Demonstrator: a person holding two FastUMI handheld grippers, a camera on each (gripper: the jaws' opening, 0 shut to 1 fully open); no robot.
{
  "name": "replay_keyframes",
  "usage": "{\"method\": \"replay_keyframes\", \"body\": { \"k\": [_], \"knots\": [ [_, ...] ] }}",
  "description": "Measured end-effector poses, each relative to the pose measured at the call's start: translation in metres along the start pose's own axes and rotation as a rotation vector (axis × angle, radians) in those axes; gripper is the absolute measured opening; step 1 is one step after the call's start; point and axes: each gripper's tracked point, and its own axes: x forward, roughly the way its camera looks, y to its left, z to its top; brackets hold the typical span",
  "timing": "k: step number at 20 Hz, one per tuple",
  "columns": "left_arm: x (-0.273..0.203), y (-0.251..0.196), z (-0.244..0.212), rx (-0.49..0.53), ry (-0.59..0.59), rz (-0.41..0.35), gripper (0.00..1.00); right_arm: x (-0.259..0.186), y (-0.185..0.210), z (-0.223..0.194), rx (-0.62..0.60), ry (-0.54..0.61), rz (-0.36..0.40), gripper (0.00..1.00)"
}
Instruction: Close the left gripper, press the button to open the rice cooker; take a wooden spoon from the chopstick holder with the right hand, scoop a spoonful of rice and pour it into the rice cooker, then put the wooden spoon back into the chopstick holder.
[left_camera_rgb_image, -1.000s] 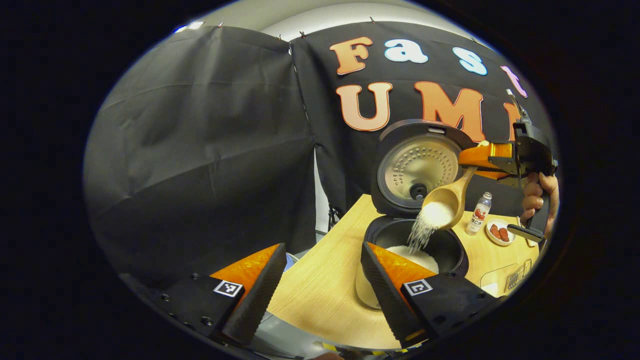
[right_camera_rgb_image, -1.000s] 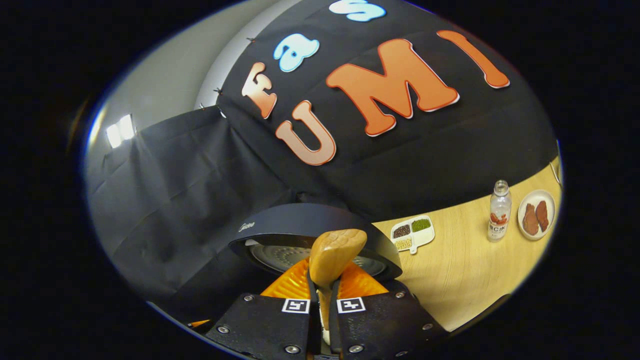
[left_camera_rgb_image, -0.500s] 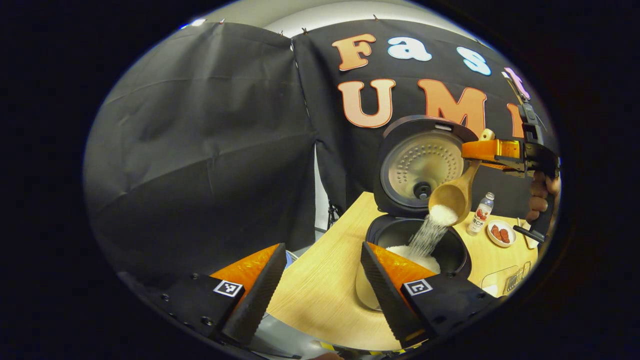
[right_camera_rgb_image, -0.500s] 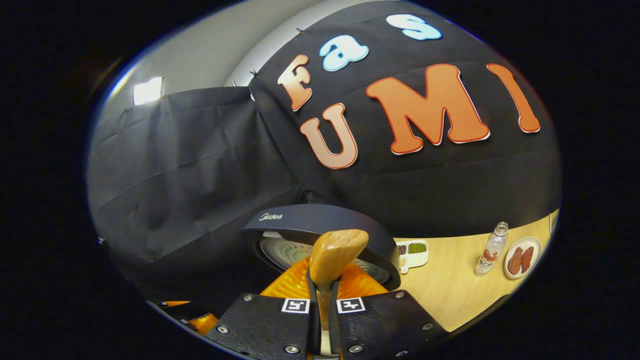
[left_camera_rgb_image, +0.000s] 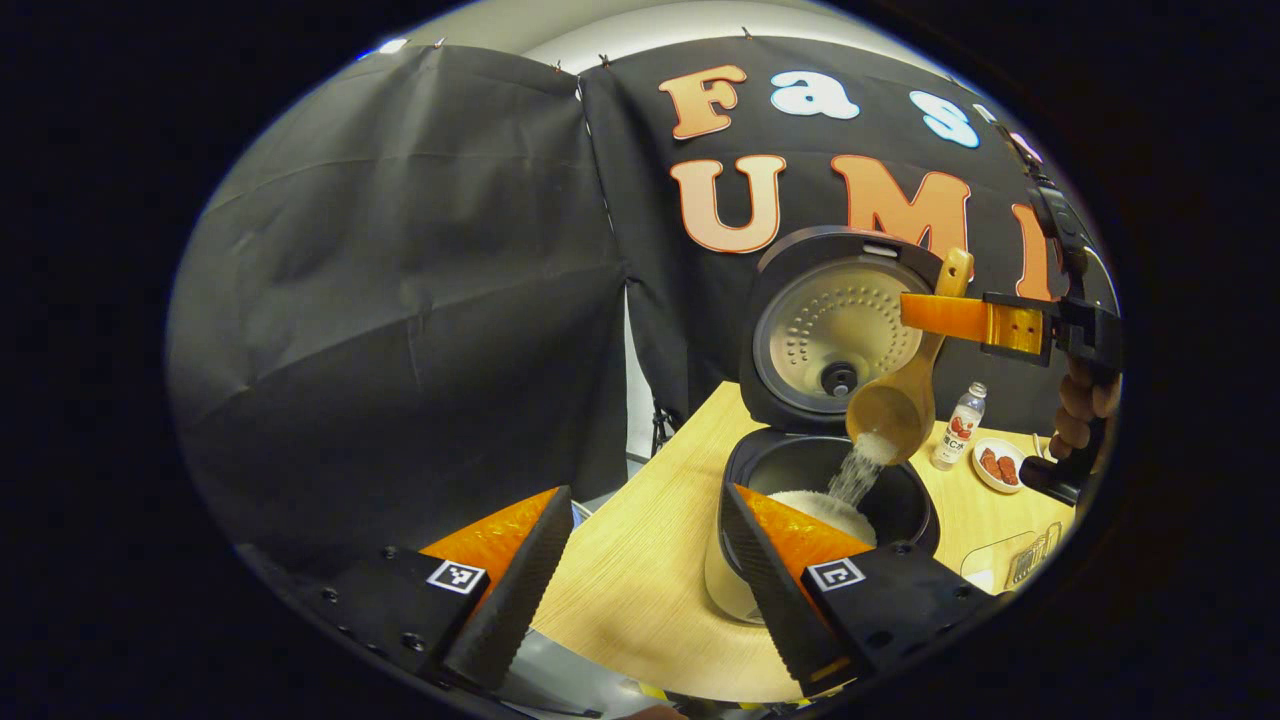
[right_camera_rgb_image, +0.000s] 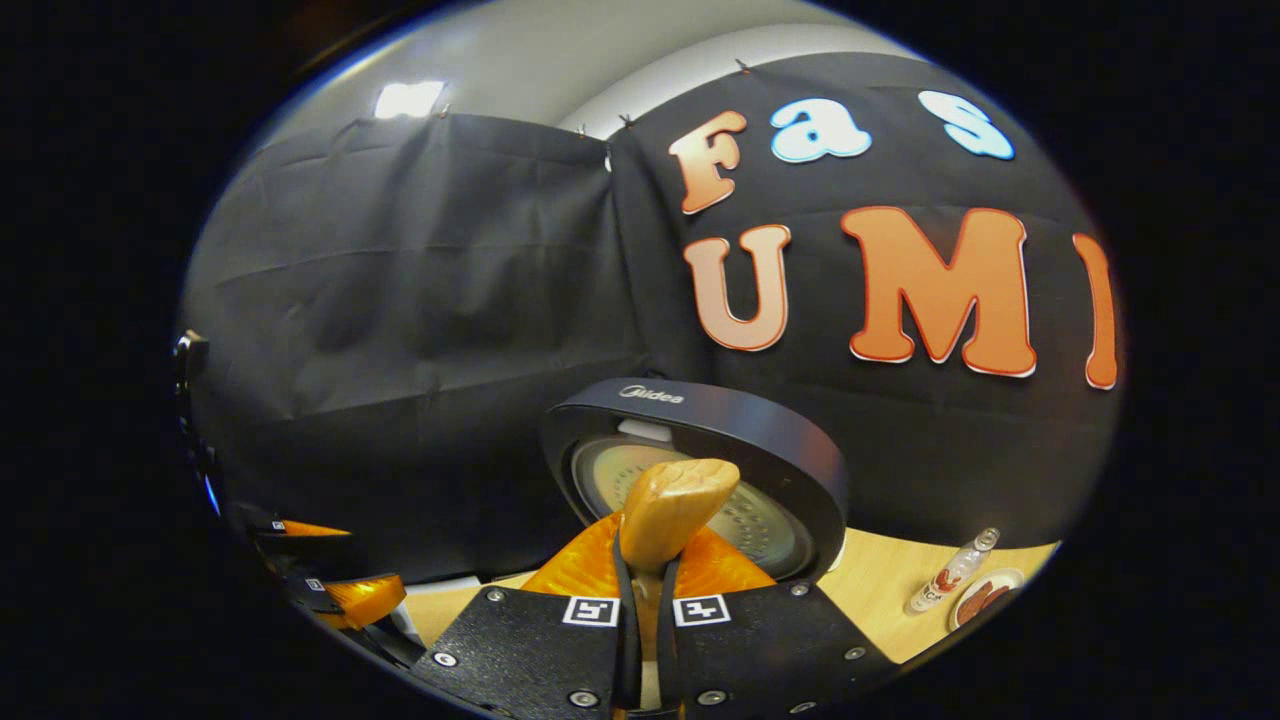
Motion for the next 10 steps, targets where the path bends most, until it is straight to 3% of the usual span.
{"method": "replay_keyframes", "body": {
  "k": [5,10],
  "knots": [
    [0.001,-0.004,-0.003,-0.002,0.001,-0.003,0.97,-0.007,0.023,0.003,-0.215,-0.022,0.051,0.06],
    [-0.006,-0.006,0.001,-0.003,-0.005,-0.006,0.97,-0.019,0.015,0.011,-0.173,-0.025,0.046,0.06]
  ]
}}
